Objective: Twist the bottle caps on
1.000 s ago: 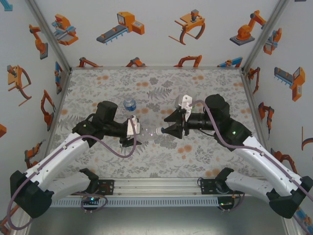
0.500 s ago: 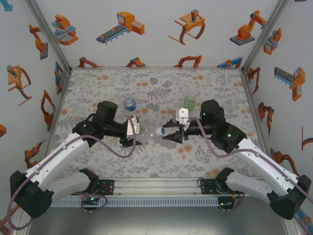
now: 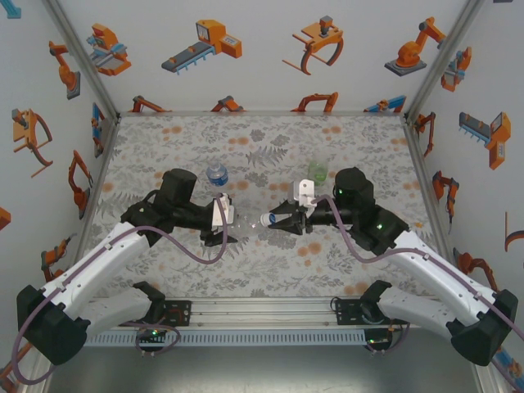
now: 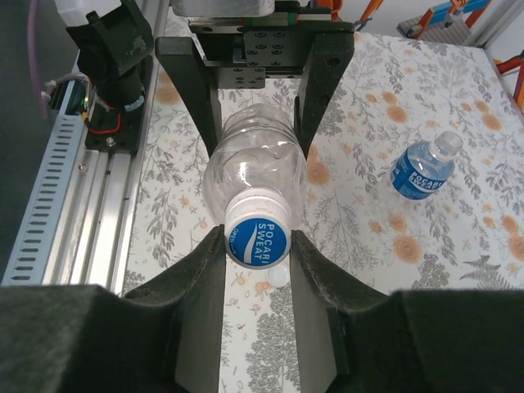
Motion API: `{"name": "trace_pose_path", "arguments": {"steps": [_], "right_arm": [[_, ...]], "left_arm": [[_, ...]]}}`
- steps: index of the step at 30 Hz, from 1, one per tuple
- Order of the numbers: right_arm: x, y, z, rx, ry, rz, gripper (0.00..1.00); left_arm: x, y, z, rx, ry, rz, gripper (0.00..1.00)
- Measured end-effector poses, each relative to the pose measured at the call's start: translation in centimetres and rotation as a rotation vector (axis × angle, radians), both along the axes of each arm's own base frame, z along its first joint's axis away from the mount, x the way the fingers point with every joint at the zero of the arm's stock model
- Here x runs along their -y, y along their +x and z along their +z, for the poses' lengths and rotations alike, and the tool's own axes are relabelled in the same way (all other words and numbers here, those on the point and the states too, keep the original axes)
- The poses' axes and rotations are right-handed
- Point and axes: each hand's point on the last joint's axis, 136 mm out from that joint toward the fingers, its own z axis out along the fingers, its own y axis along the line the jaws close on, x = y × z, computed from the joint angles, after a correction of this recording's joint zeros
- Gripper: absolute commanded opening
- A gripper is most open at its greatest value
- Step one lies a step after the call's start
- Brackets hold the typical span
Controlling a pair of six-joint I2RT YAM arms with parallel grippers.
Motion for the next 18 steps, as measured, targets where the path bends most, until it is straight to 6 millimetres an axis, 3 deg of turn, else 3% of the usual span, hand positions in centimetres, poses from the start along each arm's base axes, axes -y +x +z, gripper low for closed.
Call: {"name": "trace_pose_path", "arguments": {"steps": [3, 7, 12, 18], "right_arm": [[-0.1, 0.7, -0.1, -0.097, 0.003, -0.053, 0.0], [-0.2, 2.8, -1.2, -0.374, -0.002, -0.217, 0.0], [0.1, 5.8, -2.9, -0.917, -0.042, -0.533, 0.03], [0.3, 6.9, -6.0, -1.383, 0.013, -0.725, 0.06]], "left_arm": [[0.0, 0.1, -0.1, 0.0, 0.003, 0.004, 0.0], [-0.4, 0.8, -0.5, 0.01, 0.031, 0.042, 0.0], [-0.7, 1.7, -0.8, 0.03, 0.056, 0.088, 0.0], [-1.3, 2.0, -1.9, 0.009, 0.108, 0.124, 0.0]]}}
